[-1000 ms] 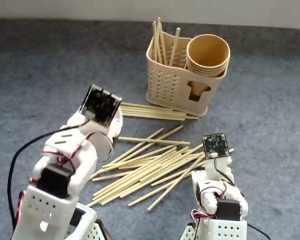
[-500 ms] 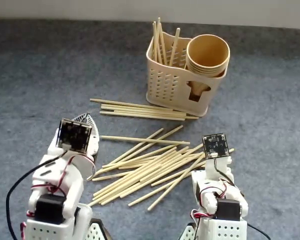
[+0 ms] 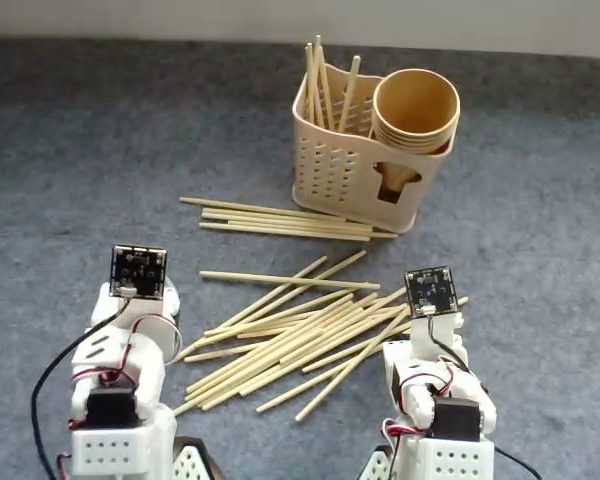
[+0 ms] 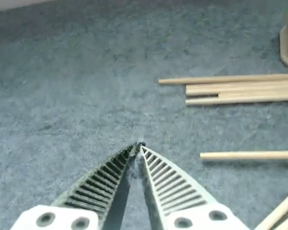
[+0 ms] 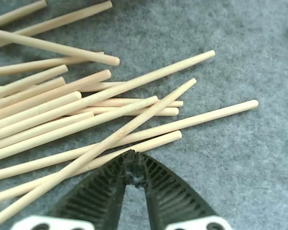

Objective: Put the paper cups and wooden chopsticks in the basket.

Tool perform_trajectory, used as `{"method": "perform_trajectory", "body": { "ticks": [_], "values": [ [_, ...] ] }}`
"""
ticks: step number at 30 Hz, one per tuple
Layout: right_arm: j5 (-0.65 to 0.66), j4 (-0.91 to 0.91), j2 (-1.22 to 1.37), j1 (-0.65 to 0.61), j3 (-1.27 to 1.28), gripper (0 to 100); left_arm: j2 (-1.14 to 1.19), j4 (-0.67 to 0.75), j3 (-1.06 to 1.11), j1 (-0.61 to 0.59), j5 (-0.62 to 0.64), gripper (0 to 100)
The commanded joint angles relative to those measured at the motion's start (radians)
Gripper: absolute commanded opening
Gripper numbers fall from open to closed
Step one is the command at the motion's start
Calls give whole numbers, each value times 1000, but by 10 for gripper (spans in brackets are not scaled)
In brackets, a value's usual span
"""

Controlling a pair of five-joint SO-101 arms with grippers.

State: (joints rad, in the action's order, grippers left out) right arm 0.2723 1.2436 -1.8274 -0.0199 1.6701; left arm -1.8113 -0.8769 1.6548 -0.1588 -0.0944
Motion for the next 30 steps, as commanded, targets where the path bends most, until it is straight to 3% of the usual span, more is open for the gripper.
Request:
{"method": "perform_trajectory", "body": {
  "ticks": [1,19,23,30],
  "values": [
    [9,-1,-12,8,154,6,-1,5,41,-16,-5,25],
    [3,-108,-12,56,136,6,-5,-453,41,-61,-3,24],
    [3,-101,-12,127,82,6,-7,-466,41,-59,-3,24],
    [2,-107,-12,136,71,6,-7,-466,41,-59,-3,24]
  ]
}}
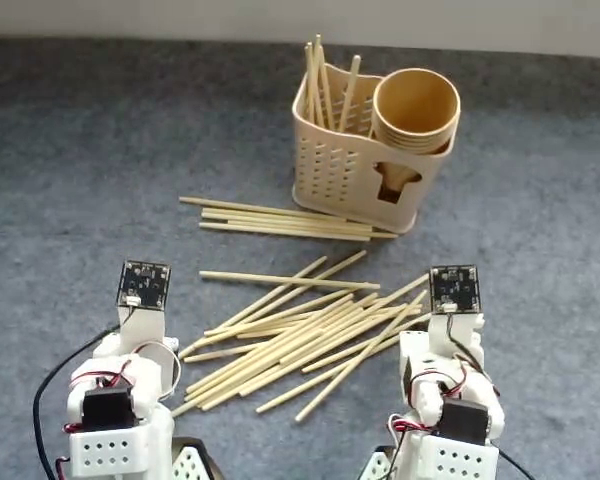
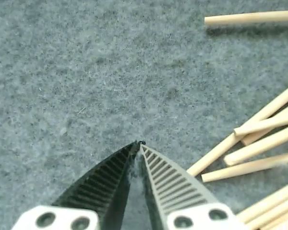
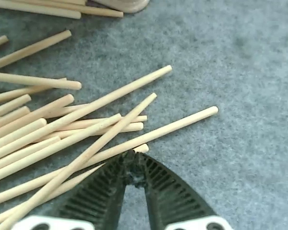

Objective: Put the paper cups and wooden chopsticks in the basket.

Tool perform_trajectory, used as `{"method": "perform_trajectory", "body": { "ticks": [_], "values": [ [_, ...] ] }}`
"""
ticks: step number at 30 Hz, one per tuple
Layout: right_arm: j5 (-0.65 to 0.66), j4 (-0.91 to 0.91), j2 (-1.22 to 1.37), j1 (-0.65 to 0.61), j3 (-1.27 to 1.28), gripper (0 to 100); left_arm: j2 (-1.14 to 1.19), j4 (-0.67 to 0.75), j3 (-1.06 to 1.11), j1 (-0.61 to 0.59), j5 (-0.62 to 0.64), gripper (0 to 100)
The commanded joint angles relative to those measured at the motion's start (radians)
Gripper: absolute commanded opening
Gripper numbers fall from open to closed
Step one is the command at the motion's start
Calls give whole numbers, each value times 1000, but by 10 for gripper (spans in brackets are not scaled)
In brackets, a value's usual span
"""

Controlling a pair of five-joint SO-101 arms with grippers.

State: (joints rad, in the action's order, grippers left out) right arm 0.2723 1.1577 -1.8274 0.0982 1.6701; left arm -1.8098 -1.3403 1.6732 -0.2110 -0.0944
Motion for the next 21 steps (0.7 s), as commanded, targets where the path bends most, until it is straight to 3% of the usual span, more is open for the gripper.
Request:
{"method": "perform_trajectory", "body": {
  "ticks": [1,10,15,21],
  "values": [
    [2,-22,-12,18,65,6,-8,-3,22,-7,-3,24],
    [2,-7,-10,18,-107,5,-8,-2,22,-7,-3,24],
    [-163,87,-10,12,-295,5,-8,-2,22,-7,-3,24],
    [-176,99,-8,12,-423,9,-8,-2,22,-7,-3,24]
  ]
}}
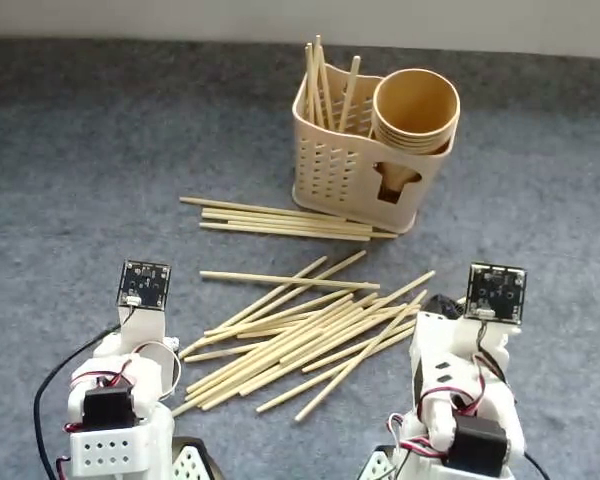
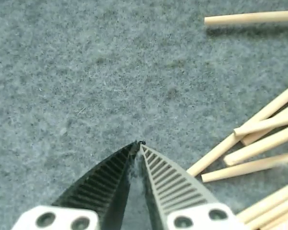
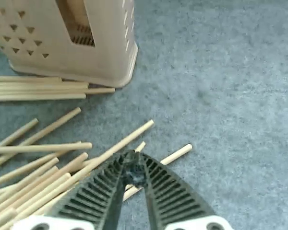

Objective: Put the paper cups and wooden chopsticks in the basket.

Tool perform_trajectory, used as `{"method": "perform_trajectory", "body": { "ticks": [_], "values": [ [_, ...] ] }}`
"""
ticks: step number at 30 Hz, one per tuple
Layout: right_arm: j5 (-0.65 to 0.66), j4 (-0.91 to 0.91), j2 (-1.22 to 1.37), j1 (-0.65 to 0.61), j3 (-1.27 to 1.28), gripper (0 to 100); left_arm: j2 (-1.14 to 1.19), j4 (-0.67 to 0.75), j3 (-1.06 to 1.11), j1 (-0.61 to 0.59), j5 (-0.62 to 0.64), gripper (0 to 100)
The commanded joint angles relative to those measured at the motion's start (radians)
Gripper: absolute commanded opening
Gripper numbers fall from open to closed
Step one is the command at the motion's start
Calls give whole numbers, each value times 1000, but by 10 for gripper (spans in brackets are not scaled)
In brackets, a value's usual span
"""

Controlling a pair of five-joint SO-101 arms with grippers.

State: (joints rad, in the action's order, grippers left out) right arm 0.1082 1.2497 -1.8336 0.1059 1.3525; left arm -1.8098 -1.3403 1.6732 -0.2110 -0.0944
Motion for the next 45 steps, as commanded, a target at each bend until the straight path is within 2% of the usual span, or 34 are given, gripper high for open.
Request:
{"method": "perform_trajectory", "body": {
  "ticks": [1,7,16,22,28,31,33,36,45],
  "values": [
    [-14,7,-2,4,-104,9,-8,-2,22,-7,-3,24],
    [-14,8,64,-54,-113,9,-8,-2,22,-7,-3,24],
    [-17,-2,644,-77,-328,9,-8,-2,22,-7,-3,24],
    [-17,-5,924,-71,-414,9,-8,-2,22,-7,-3,24],
    [-17,-183,1017,-61,-412,6,-8,-2,22,-7,-3,24],
    [-20,-191,1017,-30,-404,6,-8,-2,22,-7,-3,24],
    [-97,-189,1026,-27,-403,6,-8,-2,22,-7,-3,24],
    [-305,-191,1049,-25,-406,10,-8,-2,22,-7,-3,24],
    [-470,-194,1317,-7,-519,11,-8,-2,22,-7,-3,24]
  ]
}}
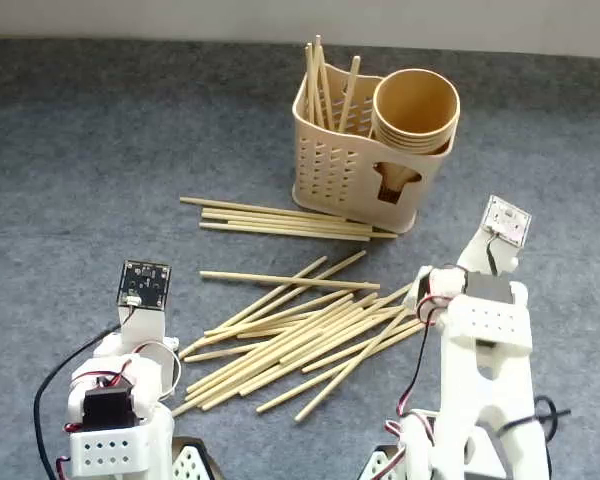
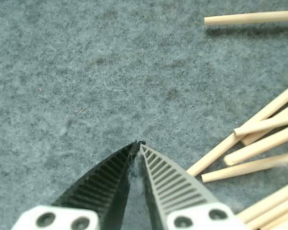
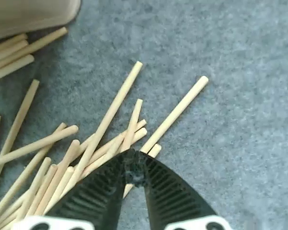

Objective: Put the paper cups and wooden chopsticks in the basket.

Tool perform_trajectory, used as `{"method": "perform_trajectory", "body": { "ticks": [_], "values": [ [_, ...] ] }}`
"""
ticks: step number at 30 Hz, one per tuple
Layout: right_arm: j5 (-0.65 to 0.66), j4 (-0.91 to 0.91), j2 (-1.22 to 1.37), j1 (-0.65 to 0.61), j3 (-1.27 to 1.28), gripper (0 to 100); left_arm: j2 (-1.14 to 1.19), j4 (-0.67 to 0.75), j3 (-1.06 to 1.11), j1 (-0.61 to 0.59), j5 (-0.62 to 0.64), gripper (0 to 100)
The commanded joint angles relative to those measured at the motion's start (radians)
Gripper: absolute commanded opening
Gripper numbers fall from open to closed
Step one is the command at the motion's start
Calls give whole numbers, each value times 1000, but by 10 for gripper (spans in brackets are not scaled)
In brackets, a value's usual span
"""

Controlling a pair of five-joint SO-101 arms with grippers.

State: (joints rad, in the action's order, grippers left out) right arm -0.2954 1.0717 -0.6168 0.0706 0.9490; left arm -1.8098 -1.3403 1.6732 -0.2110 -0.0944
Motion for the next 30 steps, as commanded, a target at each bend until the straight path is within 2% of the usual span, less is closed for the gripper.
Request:
{"method": "perform_trajectory", "body": {
  "ticks": [1,6,11,13,16,21,26,30],
  "values": [
    [-81,-16,130,38,-136,11,-8,-2,22,-7,-3,24],
    [-160,-19,249,76,-208,15,-8,-2,22,-7,-3,24],
    [-230,-19,312,94,-220,151,-8,-2,22,-7,-3,24],
    [-250,-21,332,94,-220,170,-8,-2,22,-7,-3,24],
    [-256,-24,360,90,-222,170,-8,-2,22,-7,-3,24],
    [-258,-163,433,94,-216,170,-8,-2,22,-7,-3,24],
    [-258,-197,526,94,-220,163,-8,-2,22,-7,-3,24],
    [-249,-193,549,94,-222,25,-8,-2,22,-7,-3,24]
  ]
}}
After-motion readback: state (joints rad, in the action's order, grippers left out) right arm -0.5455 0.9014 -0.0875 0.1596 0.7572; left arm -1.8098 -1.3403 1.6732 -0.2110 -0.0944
